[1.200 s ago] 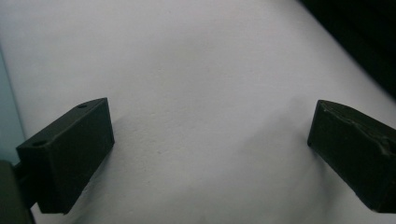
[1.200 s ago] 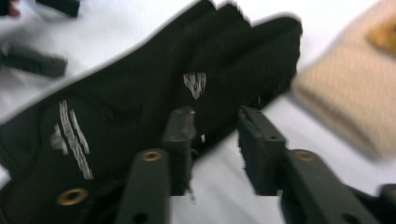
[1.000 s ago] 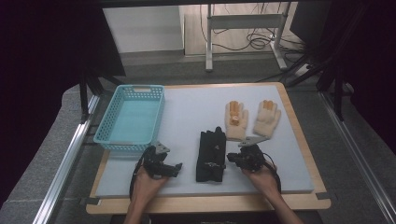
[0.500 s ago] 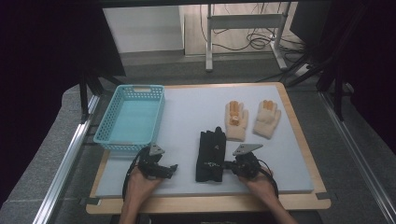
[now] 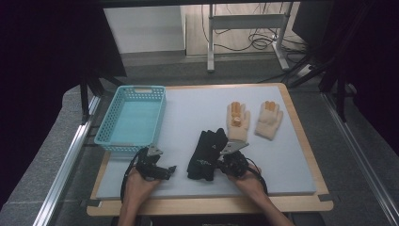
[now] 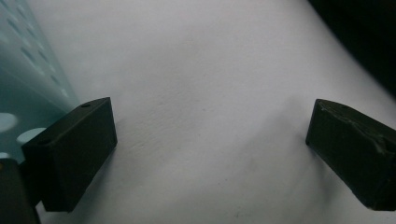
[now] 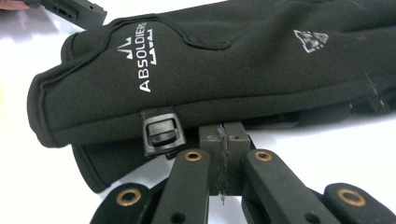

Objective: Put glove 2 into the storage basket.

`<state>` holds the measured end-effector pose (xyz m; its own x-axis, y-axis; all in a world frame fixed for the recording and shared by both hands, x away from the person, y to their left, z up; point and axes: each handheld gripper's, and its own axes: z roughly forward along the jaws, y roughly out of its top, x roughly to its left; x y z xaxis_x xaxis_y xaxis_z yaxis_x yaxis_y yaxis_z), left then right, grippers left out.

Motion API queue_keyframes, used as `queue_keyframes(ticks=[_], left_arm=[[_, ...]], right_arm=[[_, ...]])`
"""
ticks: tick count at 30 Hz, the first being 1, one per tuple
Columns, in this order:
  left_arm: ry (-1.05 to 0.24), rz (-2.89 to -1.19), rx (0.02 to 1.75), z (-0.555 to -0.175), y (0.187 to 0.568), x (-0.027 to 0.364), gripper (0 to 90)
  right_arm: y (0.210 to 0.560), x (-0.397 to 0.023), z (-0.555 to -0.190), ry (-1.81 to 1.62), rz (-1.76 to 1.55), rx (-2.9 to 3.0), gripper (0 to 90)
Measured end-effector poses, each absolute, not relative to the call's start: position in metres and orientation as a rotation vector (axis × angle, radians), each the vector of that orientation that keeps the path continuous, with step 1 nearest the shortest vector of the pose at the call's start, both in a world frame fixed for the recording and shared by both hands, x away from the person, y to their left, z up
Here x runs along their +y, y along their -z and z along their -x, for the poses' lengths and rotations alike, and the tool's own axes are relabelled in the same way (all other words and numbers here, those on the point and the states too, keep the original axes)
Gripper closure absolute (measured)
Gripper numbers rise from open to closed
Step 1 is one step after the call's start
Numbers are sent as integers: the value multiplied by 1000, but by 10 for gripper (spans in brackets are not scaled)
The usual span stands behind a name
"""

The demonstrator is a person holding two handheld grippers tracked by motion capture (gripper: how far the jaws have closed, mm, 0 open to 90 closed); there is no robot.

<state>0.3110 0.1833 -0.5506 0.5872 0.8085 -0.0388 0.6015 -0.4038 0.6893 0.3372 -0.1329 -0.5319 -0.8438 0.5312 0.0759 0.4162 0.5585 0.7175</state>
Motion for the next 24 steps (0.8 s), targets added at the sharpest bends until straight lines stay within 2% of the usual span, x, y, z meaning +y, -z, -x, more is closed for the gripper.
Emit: queue_keyframes(ticks=[17, 24], left_arm=[[-384, -2136, 1111, -310, 552, 190, 27], [-385, -2133, 1105, -310, 552, 190, 28]], right_arm=[[534, -89, -350, -1142, -739, 2656, 872], [526, -102, -344, -1148, -714, 2645, 797]])
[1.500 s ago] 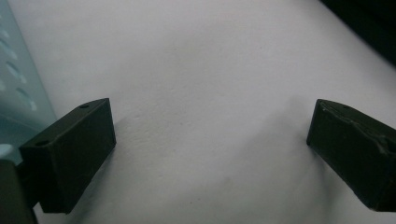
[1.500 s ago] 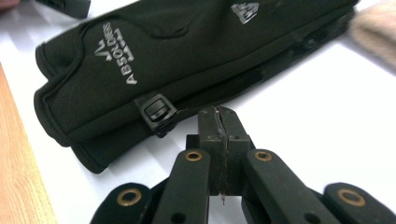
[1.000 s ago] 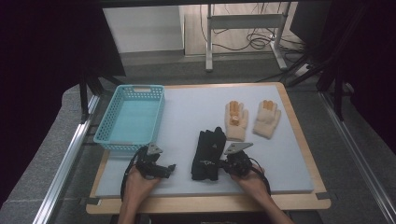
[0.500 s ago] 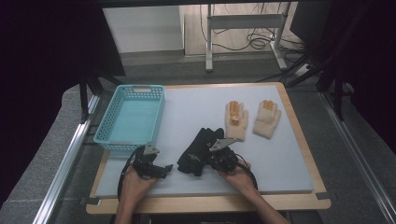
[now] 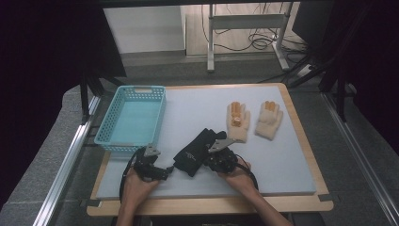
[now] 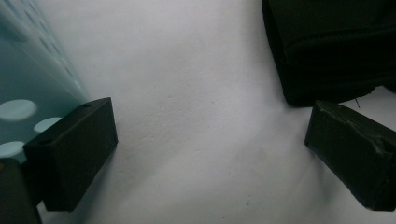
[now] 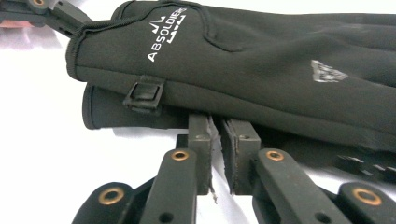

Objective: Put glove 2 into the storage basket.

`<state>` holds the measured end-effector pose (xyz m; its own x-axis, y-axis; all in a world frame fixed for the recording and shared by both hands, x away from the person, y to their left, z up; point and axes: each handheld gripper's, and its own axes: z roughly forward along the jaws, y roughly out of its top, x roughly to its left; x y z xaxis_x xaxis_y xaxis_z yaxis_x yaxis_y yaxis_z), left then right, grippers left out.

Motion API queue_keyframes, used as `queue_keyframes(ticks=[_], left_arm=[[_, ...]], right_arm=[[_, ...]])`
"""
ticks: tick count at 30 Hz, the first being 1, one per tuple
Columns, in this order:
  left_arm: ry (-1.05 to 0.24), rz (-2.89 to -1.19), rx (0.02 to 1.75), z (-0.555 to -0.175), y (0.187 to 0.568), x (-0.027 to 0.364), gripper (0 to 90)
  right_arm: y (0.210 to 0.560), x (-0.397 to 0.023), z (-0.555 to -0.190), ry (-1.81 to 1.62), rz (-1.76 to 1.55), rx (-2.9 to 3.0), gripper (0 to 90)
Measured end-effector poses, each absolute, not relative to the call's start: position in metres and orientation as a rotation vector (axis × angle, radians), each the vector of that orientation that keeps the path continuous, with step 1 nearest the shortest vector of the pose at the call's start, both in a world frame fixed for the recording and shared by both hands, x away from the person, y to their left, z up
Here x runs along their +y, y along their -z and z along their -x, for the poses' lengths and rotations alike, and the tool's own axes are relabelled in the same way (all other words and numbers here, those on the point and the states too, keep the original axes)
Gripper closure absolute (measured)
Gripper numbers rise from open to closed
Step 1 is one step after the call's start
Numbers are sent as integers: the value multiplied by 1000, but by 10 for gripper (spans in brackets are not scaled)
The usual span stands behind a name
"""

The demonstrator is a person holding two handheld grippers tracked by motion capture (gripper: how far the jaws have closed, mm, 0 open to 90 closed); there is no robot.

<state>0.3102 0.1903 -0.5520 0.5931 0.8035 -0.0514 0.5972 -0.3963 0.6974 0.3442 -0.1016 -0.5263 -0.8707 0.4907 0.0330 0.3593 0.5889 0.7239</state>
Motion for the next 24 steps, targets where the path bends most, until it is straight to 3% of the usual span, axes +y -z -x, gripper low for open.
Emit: queue_keyframes(ticks=[11, 24], left_arm=[[-384, -2136, 1102, -311, 552, 191, 27], [-383, -2137, 1102, -311, 552, 190, 26]], right_arm=[[517, -157, -354, -1128, -847, 2532, 665], [518, -237, -365, -1043, -1058, 2352, 342]])
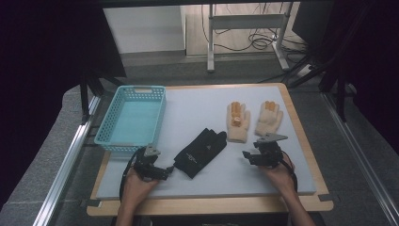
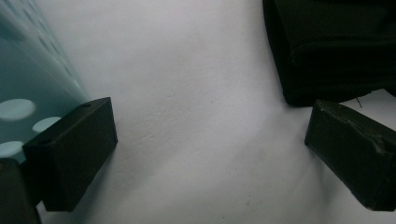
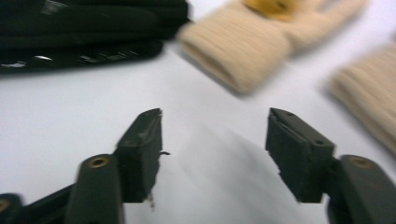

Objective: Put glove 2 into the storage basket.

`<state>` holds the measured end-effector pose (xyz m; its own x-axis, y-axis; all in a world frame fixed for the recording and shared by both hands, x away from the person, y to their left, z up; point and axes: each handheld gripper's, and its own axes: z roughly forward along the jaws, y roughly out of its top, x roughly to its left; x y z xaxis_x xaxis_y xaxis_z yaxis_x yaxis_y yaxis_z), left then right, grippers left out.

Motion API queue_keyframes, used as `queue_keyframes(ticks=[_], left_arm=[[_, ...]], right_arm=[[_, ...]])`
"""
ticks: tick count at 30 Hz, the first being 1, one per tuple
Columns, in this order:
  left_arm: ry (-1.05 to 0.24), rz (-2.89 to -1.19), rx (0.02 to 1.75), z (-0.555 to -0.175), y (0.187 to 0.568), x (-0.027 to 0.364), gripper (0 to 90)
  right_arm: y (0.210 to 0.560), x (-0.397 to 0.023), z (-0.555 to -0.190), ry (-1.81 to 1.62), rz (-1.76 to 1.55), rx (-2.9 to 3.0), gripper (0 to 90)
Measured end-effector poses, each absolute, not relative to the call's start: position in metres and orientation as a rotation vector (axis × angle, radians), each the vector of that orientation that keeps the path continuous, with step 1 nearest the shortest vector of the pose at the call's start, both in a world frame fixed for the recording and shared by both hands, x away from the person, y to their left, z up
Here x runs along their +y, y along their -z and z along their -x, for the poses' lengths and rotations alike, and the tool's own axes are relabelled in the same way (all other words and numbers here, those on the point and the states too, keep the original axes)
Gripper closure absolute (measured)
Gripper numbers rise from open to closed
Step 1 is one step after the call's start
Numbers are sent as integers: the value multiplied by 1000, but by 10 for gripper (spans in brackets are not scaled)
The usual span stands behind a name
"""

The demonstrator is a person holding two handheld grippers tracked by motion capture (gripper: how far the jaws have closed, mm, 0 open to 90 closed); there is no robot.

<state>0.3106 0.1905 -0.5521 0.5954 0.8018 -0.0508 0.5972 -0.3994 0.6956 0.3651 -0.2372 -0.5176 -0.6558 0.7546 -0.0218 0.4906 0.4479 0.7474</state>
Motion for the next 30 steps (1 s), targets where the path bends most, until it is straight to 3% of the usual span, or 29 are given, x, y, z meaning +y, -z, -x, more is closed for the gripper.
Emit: queue_keyframes(ticks=[10, 21, 30], left_arm=[[-382, -2135, 1104, -311, 552, 191, 27], [-385, -2135, 1100, -308, 551, 190, 39], [-289, -2109, 1014, -301, 528, 177, 28]], right_arm=[[529, -261, -369, -989, -1131, 2306, 233], [531, -259, -368, -966, -1128, 2292, 198], [531, -259, -368, -962, -1125, 2289, 197]])
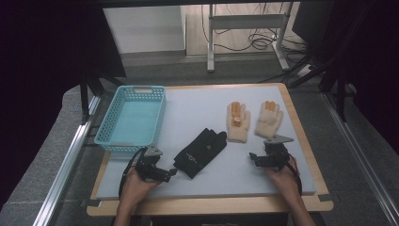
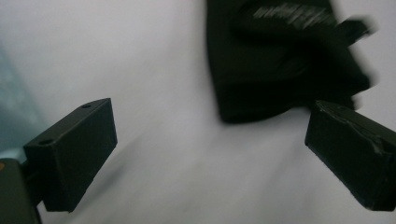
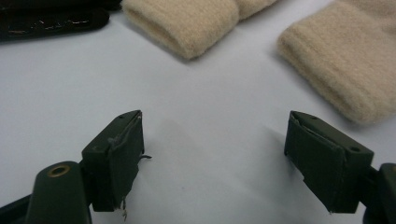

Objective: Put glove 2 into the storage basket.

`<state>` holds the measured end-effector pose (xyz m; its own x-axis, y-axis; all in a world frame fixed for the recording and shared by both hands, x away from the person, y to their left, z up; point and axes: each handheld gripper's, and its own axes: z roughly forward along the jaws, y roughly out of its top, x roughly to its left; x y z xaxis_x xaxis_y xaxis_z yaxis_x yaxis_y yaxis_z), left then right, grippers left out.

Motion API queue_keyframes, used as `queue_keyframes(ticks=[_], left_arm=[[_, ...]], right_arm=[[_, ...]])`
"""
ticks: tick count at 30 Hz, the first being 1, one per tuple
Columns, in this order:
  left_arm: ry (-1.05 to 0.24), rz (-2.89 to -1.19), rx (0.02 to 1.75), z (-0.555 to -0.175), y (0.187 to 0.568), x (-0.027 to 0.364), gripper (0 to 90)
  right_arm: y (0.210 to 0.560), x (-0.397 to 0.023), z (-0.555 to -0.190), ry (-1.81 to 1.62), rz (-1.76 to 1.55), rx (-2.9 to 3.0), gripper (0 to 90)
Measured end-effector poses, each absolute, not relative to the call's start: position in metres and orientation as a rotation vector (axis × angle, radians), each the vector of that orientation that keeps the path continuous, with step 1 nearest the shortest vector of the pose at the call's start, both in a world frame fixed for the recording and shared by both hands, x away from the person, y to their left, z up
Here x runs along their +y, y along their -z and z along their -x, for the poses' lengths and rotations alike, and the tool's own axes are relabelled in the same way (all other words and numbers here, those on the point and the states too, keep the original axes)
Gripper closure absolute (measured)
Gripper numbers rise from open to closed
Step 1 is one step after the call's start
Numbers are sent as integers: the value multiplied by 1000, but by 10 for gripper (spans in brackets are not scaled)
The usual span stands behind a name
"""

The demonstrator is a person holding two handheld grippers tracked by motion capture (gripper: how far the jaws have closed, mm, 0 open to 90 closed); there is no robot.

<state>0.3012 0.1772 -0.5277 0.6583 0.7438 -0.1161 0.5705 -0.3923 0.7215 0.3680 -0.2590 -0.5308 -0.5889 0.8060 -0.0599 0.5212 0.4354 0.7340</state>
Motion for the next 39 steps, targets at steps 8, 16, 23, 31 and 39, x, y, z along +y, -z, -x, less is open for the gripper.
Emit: queue_keyframes(ticks=[8, 16, 23, 31, 39], left_arm=[[-242, -2096, 996, -321, 505, 146, 20], [-137, -2165, 1040, -367, 507, 106, 0], [-42, -2228, 1056, -395, 517, 82, 0], [-128, -2397, 1001, -386, 524, 52, 0], [-219, -2447, 989, -379, 525, 46, 29]], right_arm=[[531, -259, -367, -957, -1120, 2287, 197], [531, -259, -367, -962, -1118, 2285, 196], [531, -259, -368, -961, -1122, 2286, 196], [531, -259, -368, -963, -1122, 2287, 196], [531, -259, -367, -961, -1115, 2285, 196]])
